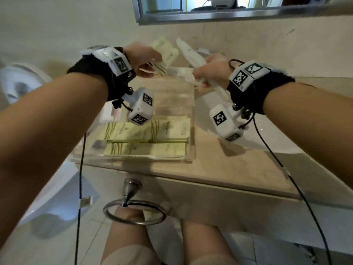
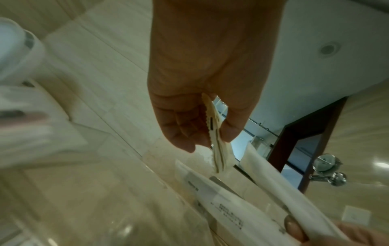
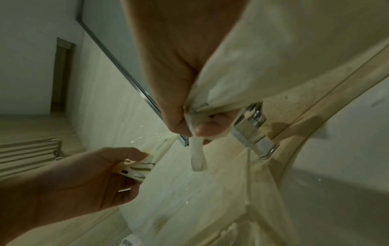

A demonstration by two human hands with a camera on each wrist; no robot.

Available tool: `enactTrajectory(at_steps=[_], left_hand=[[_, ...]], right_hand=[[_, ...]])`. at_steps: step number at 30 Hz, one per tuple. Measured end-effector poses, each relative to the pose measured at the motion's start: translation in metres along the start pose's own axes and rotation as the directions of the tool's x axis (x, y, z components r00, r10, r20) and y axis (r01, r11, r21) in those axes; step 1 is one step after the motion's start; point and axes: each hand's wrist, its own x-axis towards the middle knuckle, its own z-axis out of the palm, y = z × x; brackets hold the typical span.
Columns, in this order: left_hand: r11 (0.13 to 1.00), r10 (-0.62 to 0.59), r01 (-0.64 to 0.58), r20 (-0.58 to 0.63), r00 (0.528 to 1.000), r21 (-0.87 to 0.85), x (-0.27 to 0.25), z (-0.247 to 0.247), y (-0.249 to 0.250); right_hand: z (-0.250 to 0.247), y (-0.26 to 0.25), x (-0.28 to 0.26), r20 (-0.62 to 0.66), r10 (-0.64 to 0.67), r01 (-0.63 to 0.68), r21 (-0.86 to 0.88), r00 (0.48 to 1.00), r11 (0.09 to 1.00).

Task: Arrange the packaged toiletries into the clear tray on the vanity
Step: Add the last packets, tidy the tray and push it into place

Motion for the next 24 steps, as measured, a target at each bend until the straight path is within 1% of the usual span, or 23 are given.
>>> enactTrajectory(at_steps=[2, 5, 9, 13, 16, 19, 22, 24], left_hand=[[1.0, -0.016, 0.016, -0.019, 1.0, 0.007, -0.002, -0.014, -0.007], [0.999, -0.033, 0.033, -0.042, 0.999, 0.017, -0.005, -0.032, -0.015], [0.999, -0.038, 0.039, -0.092, 0.995, 0.015, -0.004, -0.052, -0.027], [0.998, -0.06, 0.062, -0.077, 0.995, 0.022, -0.001, -0.063, -0.038], [0.997, -0.077, 0.078, -0.028, 0.997, 0.027, 0.001, -0.064, -0.046], [0.997, -0.076, 0.076, 0.004, 0.997, 0.033, 0.005, -0.061, -0.051], [0.995, -0.084, 0.083, 0.01, 0.996, 0.056, 0.004, -0.056, -0.052], [0.995, -0.074, 0.074, 0.009, 0.997, 0.071, 0.001, -0.053, -0.051]], right_hand=[[0.014, -0.007, 0.005, 0.019, -0.022, 0.022, 0.004, 1.0, 1.0], [0.031, -0.014, 0.014, 0.058, 0.0, 0.001, -0.019, 0.998, 1.0], [0.042, -0.023, 0.023, 0.064, 0.04, -0.034, -0.101, 0.997, 0.994], [0.048, -0.026, 0.032, 0.166, 0.089, -0.046, -0.247, 0.982, 0.968], [0.049, -0.031, 0.037, 0.213, 0.115, -0.053, -0.28, 0.97, 0.959], [0.051, -0.033, 0.044, 0.174, 0.093, -0.03, -0.338, 0.98, 0.941], [0.053, -0.036, 0.042, 0.15, 0.114, -0.072, -0.262, 0.982, 0.962], [0.053, -0.038, 0.038, 0.126, 0.107, -0.075, -0.231, 0.986, 0.97]])
